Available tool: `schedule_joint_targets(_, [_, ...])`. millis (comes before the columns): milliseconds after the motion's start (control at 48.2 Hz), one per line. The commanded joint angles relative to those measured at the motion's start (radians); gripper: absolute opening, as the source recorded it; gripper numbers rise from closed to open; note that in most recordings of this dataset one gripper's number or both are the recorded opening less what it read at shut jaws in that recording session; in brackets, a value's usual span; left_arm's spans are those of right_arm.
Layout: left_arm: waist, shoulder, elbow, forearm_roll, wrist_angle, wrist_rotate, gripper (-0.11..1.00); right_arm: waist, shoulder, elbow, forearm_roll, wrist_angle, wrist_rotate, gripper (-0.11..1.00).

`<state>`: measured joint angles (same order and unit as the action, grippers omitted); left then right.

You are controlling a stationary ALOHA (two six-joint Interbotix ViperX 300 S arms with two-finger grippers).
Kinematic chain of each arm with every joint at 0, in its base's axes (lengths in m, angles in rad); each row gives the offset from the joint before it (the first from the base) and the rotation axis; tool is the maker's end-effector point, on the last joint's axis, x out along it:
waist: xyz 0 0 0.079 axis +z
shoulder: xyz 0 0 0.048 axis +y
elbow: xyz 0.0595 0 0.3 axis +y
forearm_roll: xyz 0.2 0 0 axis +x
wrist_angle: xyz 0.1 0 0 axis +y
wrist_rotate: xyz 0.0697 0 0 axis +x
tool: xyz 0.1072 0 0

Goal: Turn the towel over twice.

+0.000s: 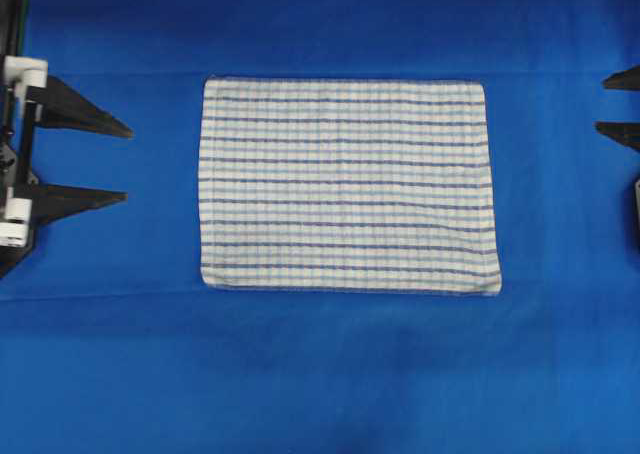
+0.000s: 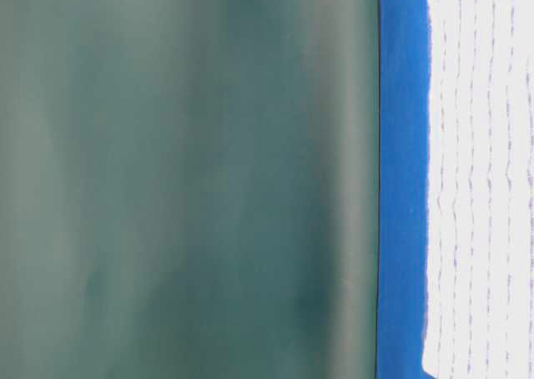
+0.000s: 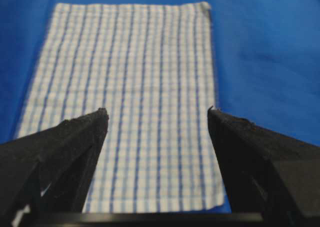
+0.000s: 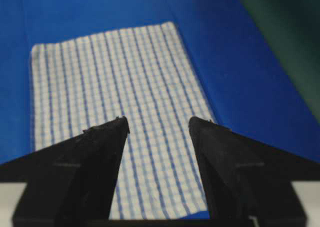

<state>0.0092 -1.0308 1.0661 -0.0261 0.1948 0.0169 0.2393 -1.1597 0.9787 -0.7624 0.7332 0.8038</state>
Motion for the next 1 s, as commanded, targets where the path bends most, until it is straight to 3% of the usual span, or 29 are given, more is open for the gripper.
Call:
schedule_joint_targets(0, [0.021,-0.044,0.020,0.003,-0.005,0.002,0.74,0.002,-0.048,0.020,-0.008,0.008,-0.002,0.58])
schedule_joint_targets(436, [0.080,-0.319,0.244,0.003,-0.011,0.000,0.73,-0.005,-0.201,0.206,-0.008,-0.052,0.041,0.58])
schedule_joint_targets(684, [0.080,-0.342,0.302,0.003,-0.014,-0.002,0.73,-0.052,-0.230,0.293,-0.008,-0.129,0.104,0.58])
schedule_joint_targets(975, [0.080,-0.354,0.310,0.003,-0.015,0.000,0.73,-0.080,-0.224,0.295,-0.008,-0.149,0.107,0.54])
